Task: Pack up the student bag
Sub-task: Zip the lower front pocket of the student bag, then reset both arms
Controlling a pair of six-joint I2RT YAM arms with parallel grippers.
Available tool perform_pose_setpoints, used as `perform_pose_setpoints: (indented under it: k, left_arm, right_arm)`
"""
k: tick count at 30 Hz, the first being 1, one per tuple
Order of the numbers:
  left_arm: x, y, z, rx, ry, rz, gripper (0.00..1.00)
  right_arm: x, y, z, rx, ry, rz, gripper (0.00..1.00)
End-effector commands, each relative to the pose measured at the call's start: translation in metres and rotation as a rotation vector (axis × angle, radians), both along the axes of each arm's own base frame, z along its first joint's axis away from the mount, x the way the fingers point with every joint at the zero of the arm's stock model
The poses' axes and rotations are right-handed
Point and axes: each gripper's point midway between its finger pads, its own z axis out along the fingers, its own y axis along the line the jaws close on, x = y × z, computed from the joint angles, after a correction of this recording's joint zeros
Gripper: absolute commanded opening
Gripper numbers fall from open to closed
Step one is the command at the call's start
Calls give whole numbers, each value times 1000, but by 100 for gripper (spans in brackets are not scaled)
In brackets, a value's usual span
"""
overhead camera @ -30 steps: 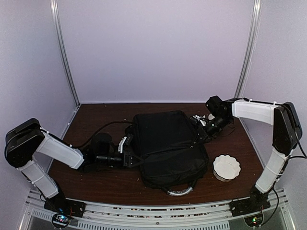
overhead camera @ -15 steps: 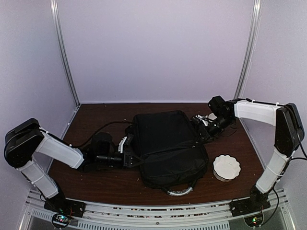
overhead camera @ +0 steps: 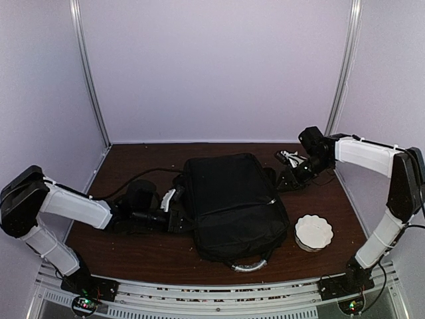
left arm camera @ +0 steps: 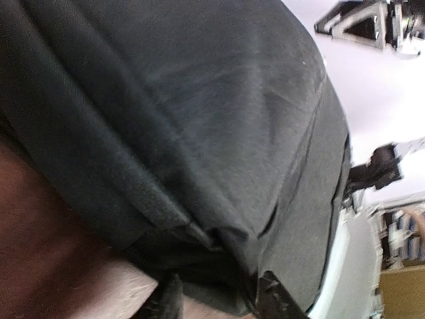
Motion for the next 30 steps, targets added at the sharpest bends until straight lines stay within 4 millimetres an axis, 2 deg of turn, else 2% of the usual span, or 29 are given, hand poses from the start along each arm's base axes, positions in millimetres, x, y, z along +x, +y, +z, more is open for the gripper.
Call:
perform_pose_setpoints:
  k: [1,4,11,13,14,15,16,18,20,22,23,25,30]
  left_arm:
    - [10,21,27,174,-193,-36,46]
    - [20,46,42,331,-291,-18,51]
    - [71,96,104,618,-552,127,55]
    - [85,107,125,660,-615,190,57]
    - [90,111,135,670,-650,211,53]
    - [96,115,145,683,-689,247,49]
    - [101,121,155,702,-725,290,49]
    - [112,135,172,732,-778,391,58]
    - [121,152,184,754,-807,509,95]
    - [126,168,192,735,-796,628,98]
    - [127,184,195,736,-774,728,98]
    - [126,207,201,746,-741,872,98]
    - [118,217,223,744,-798,881,98]
  right_arm:
    - [19,-15,41,-40,-192,-27,43]
    - [28,-26,67,-41,-292,-36,44]
    - [45,-60,143,-32,-623,-156,51]
    - [45,-72,158,-40,-724,-212,59]
    - [43,-78,166,-46,-773,-237,67]
    - [44,-85,171,-58,-804,-266,82]
    - [47,-90,174,-70,-830,-297,98]
    - [52,-100,163,-99,-806,-360,100]
    - [53,-99,150,-126,-759,-337,100]
    - [55,-106,144,-160,-754,-367,100]
    - [56,-111,144,-176,-771,-393,100]
    - [54,-126,149,-211,-830,-468,100]
    - [40,-143,185,-192,-941,-585,100]
